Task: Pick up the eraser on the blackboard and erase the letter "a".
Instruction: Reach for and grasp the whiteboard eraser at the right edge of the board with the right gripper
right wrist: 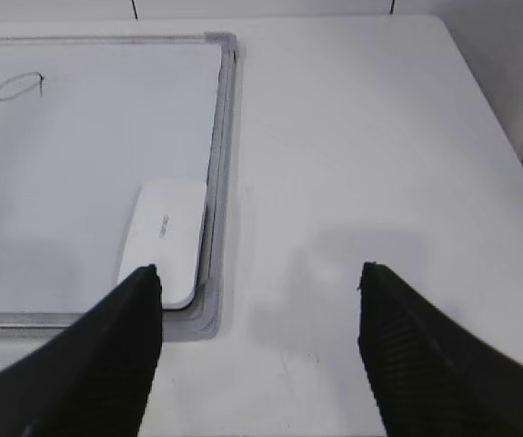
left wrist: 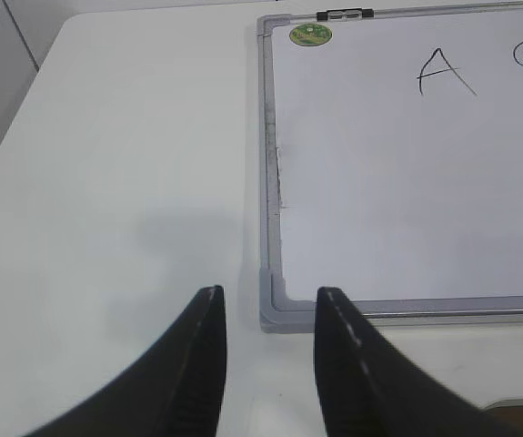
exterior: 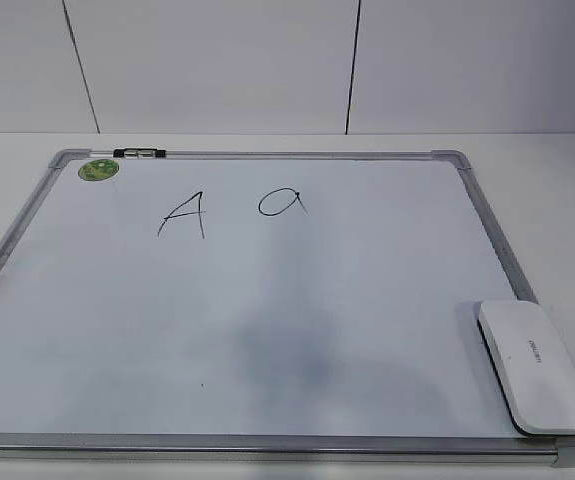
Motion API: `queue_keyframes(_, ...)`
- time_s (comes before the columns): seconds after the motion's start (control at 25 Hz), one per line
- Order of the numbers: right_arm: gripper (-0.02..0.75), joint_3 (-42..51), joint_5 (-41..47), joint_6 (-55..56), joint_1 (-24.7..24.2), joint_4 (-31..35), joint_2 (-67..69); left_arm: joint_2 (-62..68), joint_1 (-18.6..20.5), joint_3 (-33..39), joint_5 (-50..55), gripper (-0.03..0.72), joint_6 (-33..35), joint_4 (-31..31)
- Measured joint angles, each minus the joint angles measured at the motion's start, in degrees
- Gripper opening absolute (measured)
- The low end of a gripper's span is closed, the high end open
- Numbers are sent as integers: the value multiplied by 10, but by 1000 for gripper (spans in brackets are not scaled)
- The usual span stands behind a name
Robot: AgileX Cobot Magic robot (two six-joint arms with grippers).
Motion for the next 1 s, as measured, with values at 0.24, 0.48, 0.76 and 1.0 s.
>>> queue_keyframes(0.24, 538, -81, 31, 0, 0, 12, 47, 0, 0, 0, 0, 236, 0, 0)
queue_keyframes(0.48, 539, -157, 59, 0, 0, 47, 139, 0, 0, 0, 0, 236, 0, 0)
queue_keyframes(0.76, 540, -195, 60, 0, 0, 66, 249, 0, 0, 0, 0, 236, 0, 0)
queue_keyframes(1.0, 539, -196, 60, 0, 0, 110, 306, 0, 0, 0, 0, 236, 0, 0)
